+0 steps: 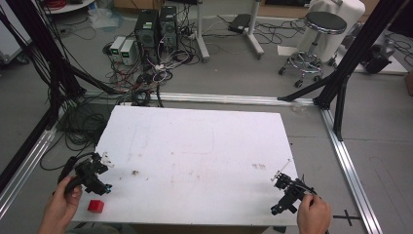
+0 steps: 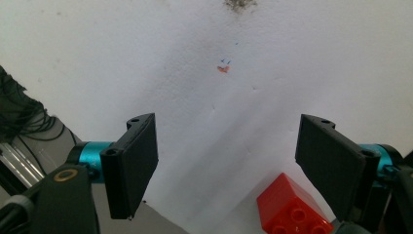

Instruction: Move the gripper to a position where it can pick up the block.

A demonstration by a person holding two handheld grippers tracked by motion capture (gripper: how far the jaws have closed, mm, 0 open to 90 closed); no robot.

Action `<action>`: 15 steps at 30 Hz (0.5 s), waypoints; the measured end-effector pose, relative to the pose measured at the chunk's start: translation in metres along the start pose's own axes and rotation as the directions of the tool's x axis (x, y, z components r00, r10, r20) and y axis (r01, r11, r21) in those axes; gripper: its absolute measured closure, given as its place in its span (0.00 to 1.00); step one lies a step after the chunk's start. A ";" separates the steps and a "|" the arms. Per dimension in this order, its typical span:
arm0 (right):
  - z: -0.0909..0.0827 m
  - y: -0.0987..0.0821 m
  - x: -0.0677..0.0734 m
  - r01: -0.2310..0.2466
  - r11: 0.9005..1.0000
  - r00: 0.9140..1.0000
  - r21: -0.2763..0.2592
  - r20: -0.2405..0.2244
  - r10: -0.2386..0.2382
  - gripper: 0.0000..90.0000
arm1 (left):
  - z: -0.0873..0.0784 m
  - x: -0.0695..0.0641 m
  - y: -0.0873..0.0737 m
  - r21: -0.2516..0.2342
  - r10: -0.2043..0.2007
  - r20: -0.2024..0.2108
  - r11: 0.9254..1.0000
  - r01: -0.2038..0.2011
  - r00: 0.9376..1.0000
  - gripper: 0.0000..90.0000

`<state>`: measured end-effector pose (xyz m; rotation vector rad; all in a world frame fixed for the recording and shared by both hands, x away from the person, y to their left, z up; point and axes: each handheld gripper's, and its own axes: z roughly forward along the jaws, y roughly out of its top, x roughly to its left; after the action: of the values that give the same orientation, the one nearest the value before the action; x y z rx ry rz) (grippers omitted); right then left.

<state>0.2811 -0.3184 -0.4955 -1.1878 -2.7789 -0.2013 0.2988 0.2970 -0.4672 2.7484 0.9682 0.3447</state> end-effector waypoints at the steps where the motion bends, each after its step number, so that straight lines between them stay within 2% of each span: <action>1: 0.000 -0.001 0.000 -0.001 1.000 1.000 -0.003 0.002 0.001 0.02 | -0.002 0.000 0.001 0.001 0.014 -0.002 1.000 -0.014 1.000 0.27; 4: 0.000 -0.003 -0.001 0.000 1.000 1.000 -0.008 0.000 0.000 0.02 | -0.006 0.000 0.004 0.008 0.081 -0.017 0.997 -0.080 0.997 0.26; 5: -0.001 -0.004 -0.001 -0.005 1.000 1.000 -0.005 -0.002 0.005 0.02 | -0.007 0.000 0.005 0.020 0.115 -0.011 0.993 -0.115 0.993 0.26; 8: -0.001 -0.006 -0.002 -0.003 1.000 1.000 -0.017 -0.004 0.003 0.02 | -0.005 -0.002 0.005 0.025 0.171 0.000 0.985 -0.171 0.985 0.26; 9: 0.000 -0.006 -0.001 -0.005 1.000 1.000 -0.016 -0.002 0.005 0.02 | -0.003 -0.003 0.004 0.037 0.211 0.009 0.977 -0.211 0.978 0.26; 10: 0.000 -0.006 -0.001 -0.007 1.000 1.000 -0.014 -0.002 0.007 0.02 | -0.003 -0.003 0.004 0.037 0.211 0.009 0.977 -0.211 0.978 0.26; 15: 0.001 -0.004 0.000 0.001 1.000 1.000 -0.011 0.001 -0.001 0.02 | 0.000 -0.003 -0.001 0.040 0.251 0.027 0.967 -0.252 0.968 0.26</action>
<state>0.2781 -0.3213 -0.4969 -1.1895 -2.7827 -0.2162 0.2956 0.2961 -0.4684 2.9128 0.6276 0.3356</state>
